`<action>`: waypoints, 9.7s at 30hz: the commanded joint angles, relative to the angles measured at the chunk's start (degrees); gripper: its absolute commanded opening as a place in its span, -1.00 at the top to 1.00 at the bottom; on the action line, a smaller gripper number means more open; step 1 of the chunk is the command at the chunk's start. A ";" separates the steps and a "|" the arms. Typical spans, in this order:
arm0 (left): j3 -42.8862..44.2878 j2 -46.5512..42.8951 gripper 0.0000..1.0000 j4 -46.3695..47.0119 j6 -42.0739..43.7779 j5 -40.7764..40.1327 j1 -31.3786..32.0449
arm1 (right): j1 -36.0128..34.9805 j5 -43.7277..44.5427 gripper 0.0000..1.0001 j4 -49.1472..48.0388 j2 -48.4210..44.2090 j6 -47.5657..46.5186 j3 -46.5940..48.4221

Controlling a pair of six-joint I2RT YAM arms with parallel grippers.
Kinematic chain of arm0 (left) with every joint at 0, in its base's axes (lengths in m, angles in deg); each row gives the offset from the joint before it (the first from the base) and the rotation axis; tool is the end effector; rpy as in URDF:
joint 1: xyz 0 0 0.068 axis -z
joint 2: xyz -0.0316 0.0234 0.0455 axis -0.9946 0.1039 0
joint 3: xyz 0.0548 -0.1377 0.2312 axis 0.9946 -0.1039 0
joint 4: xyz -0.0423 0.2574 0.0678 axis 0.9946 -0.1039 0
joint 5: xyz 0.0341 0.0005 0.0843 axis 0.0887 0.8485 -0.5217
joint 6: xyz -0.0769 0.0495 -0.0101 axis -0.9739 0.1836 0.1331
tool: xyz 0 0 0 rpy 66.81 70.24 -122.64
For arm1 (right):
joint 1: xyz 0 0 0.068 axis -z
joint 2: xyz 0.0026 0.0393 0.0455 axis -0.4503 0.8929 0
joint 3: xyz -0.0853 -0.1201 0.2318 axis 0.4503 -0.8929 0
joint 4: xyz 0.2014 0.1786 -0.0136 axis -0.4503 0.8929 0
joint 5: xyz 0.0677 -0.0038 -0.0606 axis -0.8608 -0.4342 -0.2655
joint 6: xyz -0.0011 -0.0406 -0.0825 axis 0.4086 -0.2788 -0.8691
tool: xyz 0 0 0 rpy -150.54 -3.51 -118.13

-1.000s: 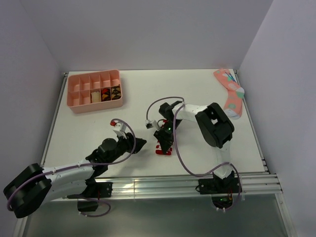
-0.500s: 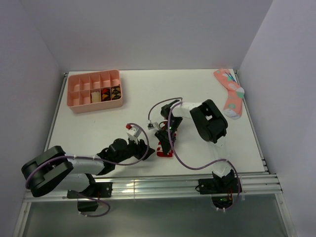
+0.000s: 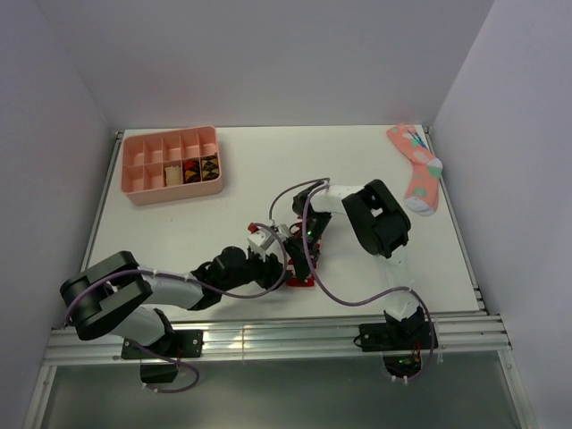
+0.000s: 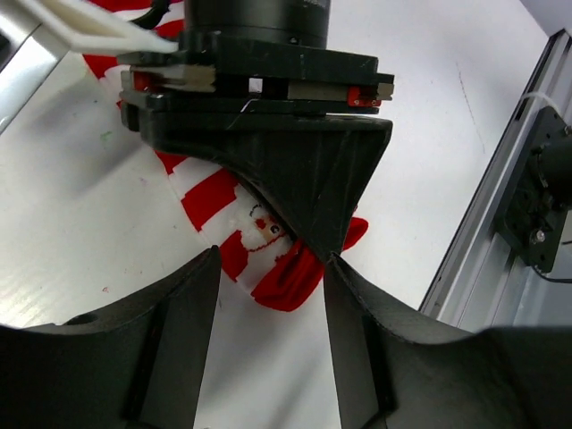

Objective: Roll the socks
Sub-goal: Roll the sock at the center of the board.

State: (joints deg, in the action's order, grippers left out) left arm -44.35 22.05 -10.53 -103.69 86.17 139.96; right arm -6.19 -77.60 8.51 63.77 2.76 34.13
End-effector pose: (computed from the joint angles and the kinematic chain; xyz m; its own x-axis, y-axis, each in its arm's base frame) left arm 0.1599 -0.2496 0.1244 -0.5557 0.0095 -0.8313 0.6956 0.5529 -0.4587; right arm 0.2513 0.2404 0.0770 -0.5718 -0.8108 -0.1251 -0.5273 0.2464 0.8132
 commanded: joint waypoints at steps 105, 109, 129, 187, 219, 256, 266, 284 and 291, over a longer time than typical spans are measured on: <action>59.78 38.22 0.99 -83.44 3.36 32.82 -12.24 | -25.31 41.92 0.22 -58.01 -67.05 -12.16 -54.85; 59.43 38.39 0.99 -83.70 3.71 33.17 -12.24 | -28.48 44.03 0.24 -60.03 -66.52 -11.72 -56.26; 60.84 39.01 0.99 -86.78 6.61 32.73 -12.24 | -32.00 51.06 0.31 -70.49 -57.38 -13.91 -58.72; 57.59 36.82 0.99 -85.47 6.97 33.70 -12.50 | -32.27 50.28 0.43 -69.09 -52.55 -11.20 -56.27; 35.27 13.09 0.55 -48.82 -27.93 9.45 -8.11 | -1.51 10.90 0.57 -18.74 -34.71 -15.58 -27.44; 25.59 19.05 0.17 -10.57 12.24 9.88 6.39 | 14.76 7.12 0.56 1.57 -10.98 -22.79 -12.58; 25.59 20.38 0.20 -11.28 13.47 10.85 6.75 | 14.93 7.21 0.56 1.31 -10.62 -22.44 -12.32; 29.98 26.96 0.48 -14.78 12.24 8.74 8.41 | 16.34 6.94 0.56 2.28 -9.83 -22.00 -11.35; 34.37 29.51 0.85 -21.98 11.62 10.06 8.68 | 17.39 6.86 0.42 -0.53 -12.72 -19.63 -12.49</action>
State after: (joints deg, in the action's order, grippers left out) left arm -12.33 48.84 -25.61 -91.91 95.59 147.67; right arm 10.49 -69.82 11.30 53.56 -17.68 20.95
